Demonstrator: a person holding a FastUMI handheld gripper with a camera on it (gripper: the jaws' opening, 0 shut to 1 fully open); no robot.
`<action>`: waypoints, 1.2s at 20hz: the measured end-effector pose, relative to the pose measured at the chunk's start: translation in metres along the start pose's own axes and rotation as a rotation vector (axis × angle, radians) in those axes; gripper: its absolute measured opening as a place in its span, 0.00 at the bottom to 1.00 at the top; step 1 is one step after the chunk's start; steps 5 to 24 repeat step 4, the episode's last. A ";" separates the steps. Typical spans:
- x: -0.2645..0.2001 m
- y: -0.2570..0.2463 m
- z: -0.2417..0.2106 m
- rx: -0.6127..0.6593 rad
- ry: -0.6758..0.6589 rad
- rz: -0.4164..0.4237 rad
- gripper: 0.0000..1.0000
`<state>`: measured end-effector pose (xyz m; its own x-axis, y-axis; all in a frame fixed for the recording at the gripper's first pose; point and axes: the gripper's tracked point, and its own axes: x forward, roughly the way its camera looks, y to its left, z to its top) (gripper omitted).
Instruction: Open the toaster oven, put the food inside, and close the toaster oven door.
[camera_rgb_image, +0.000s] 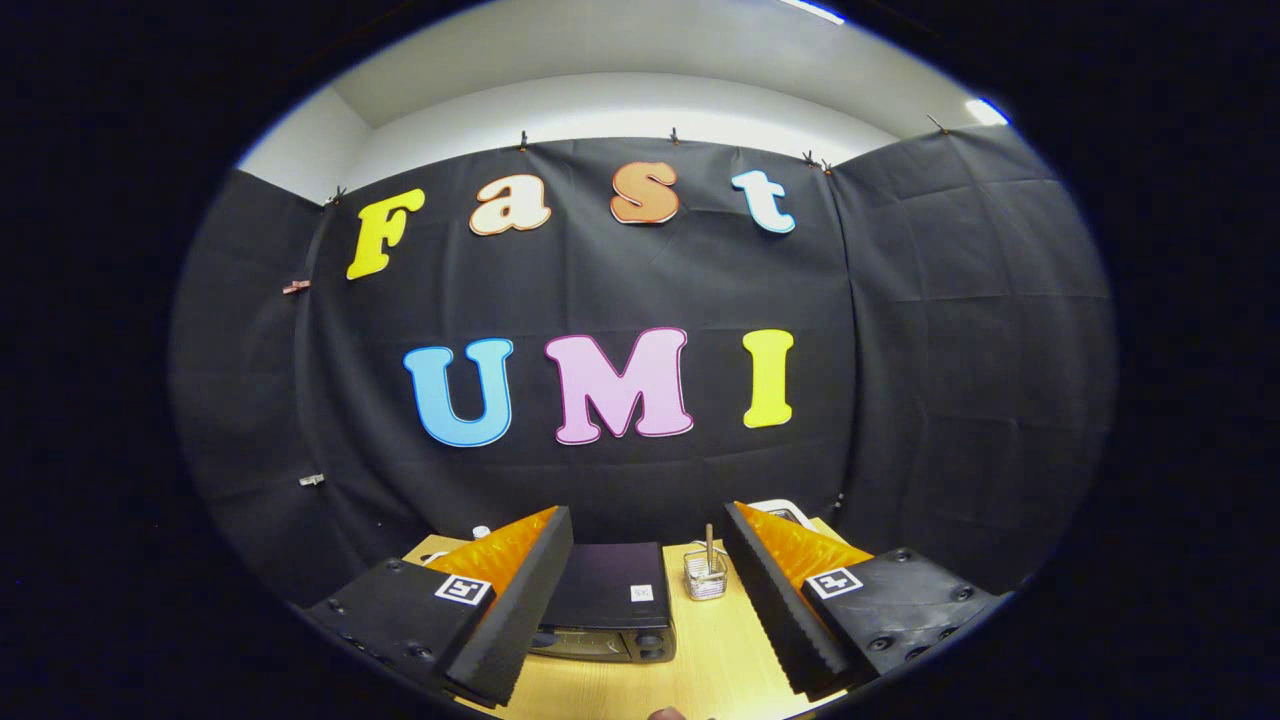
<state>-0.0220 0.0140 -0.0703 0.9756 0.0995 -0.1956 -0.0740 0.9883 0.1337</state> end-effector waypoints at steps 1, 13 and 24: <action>-0.002 -0.002 0.000 -0.001 0.000 -0.012 0.98; -0.009 -0.007 0.001 -0.010 -0.007 -0.037 0.98; -0.009 -0.007 0.001 -0.010 -0.007 -0.037 0.98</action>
